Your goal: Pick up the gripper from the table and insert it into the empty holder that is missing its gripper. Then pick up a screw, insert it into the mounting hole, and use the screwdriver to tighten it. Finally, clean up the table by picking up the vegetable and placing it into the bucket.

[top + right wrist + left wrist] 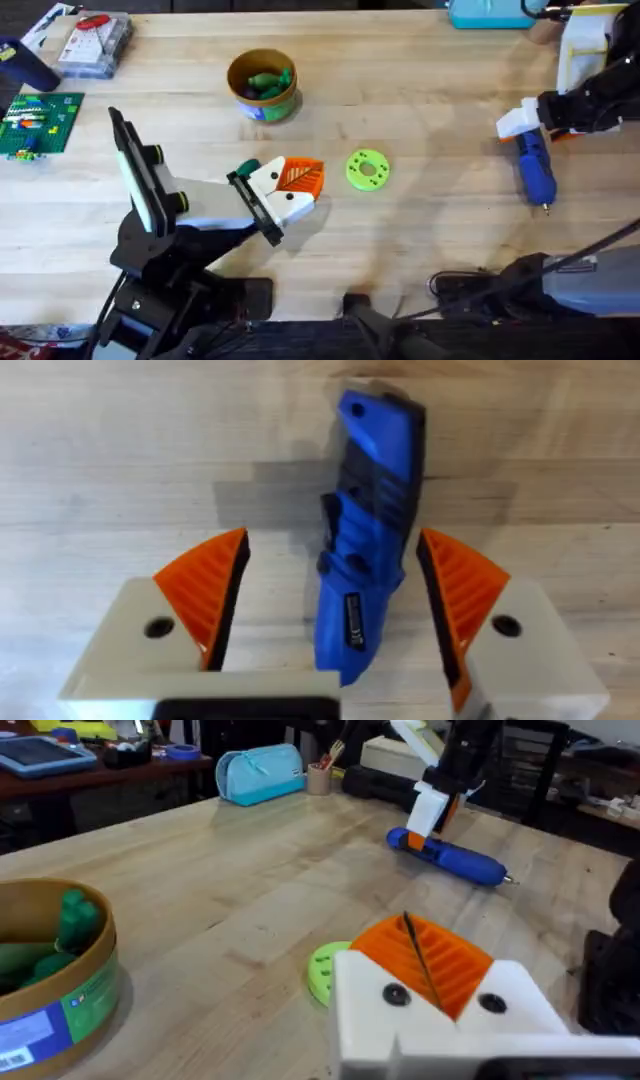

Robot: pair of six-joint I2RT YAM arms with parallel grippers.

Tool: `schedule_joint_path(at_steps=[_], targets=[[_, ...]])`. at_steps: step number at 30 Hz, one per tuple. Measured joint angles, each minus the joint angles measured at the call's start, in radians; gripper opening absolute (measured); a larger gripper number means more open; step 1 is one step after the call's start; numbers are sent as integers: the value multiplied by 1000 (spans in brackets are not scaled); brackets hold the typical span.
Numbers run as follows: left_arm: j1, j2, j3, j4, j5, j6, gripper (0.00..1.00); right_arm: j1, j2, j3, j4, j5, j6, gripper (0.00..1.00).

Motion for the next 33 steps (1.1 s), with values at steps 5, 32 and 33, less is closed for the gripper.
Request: schedule_joint_path(at_steps=[5, 32, 33], targets=[[0, 0, 0, 0, 0, 0, 10, 0, 0, 0, 32, 25, 0, 984], [0, 0, 0, 0, 0, 0, 10, -24, 142, 0, 82, 26, 0, 761], [0, 0, 0, 0, 0, 0, 10, -24, 142, 0, 86, 28, 1, 626]])
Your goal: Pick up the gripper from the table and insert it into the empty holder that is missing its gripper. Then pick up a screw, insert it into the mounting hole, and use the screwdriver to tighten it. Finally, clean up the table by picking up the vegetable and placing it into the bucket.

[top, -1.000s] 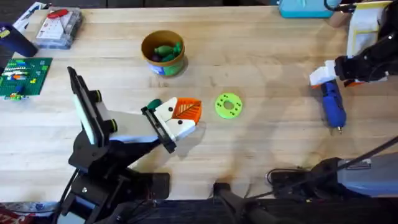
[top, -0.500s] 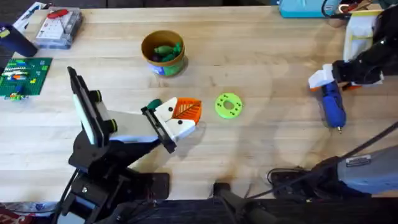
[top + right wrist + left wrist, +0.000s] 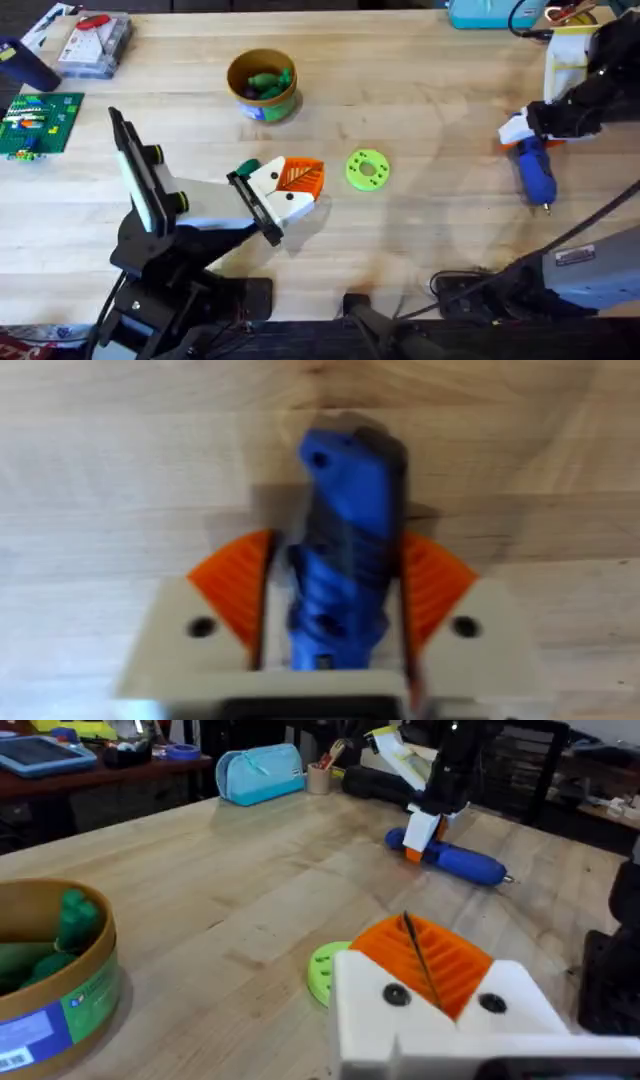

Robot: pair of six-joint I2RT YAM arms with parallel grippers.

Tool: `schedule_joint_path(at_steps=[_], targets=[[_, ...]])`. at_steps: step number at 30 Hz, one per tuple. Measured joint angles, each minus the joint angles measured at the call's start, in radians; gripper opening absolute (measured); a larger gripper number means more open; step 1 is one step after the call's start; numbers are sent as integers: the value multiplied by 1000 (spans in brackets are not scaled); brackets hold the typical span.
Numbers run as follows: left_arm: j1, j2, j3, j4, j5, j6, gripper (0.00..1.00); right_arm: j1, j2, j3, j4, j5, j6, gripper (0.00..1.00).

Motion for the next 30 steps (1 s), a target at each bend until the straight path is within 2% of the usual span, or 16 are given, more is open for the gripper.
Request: schedule_joint_path(at_steps=[3, 4, 5, 16, 24, 30], targets=[[0, 0, 0, 0, 0, 0, 10, -2, 1, 0, 10, 5, 1, 179], [0, 0, 0, 0, 0, 0, 10, -2, 4, 0, 11, 4, 2, 62], [0, 0, 0, 0, 0, 0, 10, -2, 6, 0, 11, 1, 4, 29], [0, 0, 0, 0, 0, 0, 10, -2, -35, 2, 0, -81, 15, 27], [0, 0, 0, 0, 0, 0, 10, 3, -239, 52, -7, -113, 85, 27], [0, 0, 0, 0, 0, 0, 10, 53, -397, 55, -23, -127, 100, 27]])
